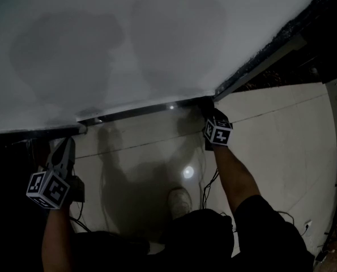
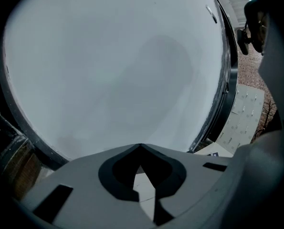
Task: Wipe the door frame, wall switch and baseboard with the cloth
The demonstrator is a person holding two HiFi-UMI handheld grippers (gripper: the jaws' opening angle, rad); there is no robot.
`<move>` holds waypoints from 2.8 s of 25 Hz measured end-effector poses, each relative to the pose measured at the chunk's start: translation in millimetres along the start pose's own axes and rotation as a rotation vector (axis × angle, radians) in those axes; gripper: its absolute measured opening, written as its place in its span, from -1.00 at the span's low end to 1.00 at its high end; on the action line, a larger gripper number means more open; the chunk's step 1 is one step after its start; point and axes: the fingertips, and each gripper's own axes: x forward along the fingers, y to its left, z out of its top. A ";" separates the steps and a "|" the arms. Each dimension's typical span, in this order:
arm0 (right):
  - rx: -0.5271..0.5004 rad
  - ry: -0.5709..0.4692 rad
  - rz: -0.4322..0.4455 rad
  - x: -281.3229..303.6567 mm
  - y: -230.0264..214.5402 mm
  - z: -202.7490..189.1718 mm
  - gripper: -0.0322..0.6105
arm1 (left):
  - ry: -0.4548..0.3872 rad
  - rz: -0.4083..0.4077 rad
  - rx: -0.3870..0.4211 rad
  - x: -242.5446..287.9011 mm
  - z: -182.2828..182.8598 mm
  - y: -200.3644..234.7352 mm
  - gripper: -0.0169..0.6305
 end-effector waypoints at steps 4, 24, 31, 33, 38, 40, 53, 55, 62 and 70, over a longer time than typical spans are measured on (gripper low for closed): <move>0.008 -0.026 0.059 -25.0 32.8 -4.5 -0.60 | -0.020 0.010 -0.014 -11.6 9.5 8.7 -0.98; -0.571 -0.080 0.899 -112.0 454.2 -23.6 -0.60 | -0.149 0.130 -0.143 -90.1 42.2 78.2 -0.98; -0.714 -0.083 0.985 -103.5 536.9 -42.9 -0.60 | -0.050 0.086 0.013 -84.6 26.3 59.5 -0.98; -0.720 -0.085 0.976 -94.1 548.3 -42.9 -0.60 | -0.050 0.078 0.029 -83.9 26.3 59.6 -0.98; -0.658 -0.063 0.855 -54.5 541.7 -35.4 -0.60 | -0.056 0.065 -0.011 -87.0 30.4 59.5 -0.98; -0.639 -0.059 0.801 -43.2 532.1 -35.2 -0.61 | -0.066 0.049 -0.040 -90.9 33.2 57.1 -0.98; -0.628 -0.090 0.588 -7.5 439.3 -25.1 -0.60 | -0.088 0.020 -0.066 -78.5 34.7 47.2 -0.98; -0.635 -0.086 0.570 -4.5 421.8 -25.0 -0.60 | -0.076 0.008 -0.049 -71.3 32.9 38.5 -0.98; -0.593 -0.073 0.508 1.2 367.1 -19.1 -0.60 | -0.049 0.017 -0.026 -57.5 24.9 32.2 -0.98; -0.567 -0.044 0.407 7.4 289.6 -14.9 -0.60 | -0.013 -0.004 -0.029 -22.9 13.0 21.0 -0.98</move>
